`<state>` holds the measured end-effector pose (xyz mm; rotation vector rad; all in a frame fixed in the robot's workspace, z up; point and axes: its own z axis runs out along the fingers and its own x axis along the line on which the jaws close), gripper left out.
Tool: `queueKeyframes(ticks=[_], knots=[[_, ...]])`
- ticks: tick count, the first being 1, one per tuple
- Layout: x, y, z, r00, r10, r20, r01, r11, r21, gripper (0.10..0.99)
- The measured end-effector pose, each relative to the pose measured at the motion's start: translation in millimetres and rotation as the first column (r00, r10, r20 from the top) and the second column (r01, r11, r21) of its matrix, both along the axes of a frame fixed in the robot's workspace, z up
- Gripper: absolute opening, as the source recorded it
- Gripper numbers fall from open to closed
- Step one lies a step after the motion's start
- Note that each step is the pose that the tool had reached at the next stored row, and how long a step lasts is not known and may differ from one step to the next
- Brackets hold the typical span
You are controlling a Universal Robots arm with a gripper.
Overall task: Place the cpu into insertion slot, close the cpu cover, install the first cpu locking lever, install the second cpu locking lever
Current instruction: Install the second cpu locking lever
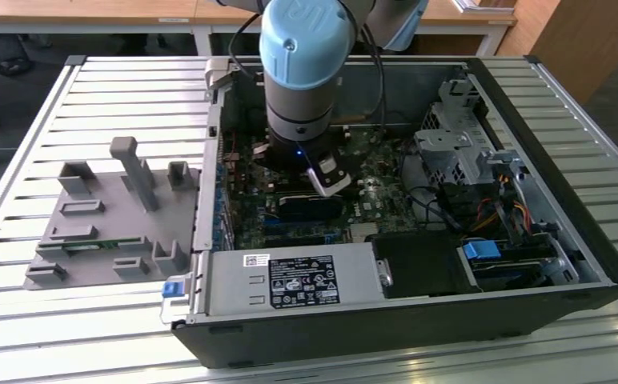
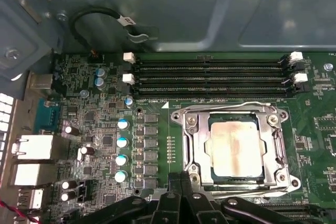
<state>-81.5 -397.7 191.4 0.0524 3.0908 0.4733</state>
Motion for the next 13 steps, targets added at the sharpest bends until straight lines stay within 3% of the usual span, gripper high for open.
queueKeyframes(ticks=[3, 13], knots=[[-0.9, -0.2, 2.0, 1.0000, 0.000, 0.0001, 0.000, 1.0000, -0.007, 0.106], [-1.2, -0.1, 19.4, 1.0000, 0.000, 0.0003, 0.000, 1.0000, -0.006, 0.106]])
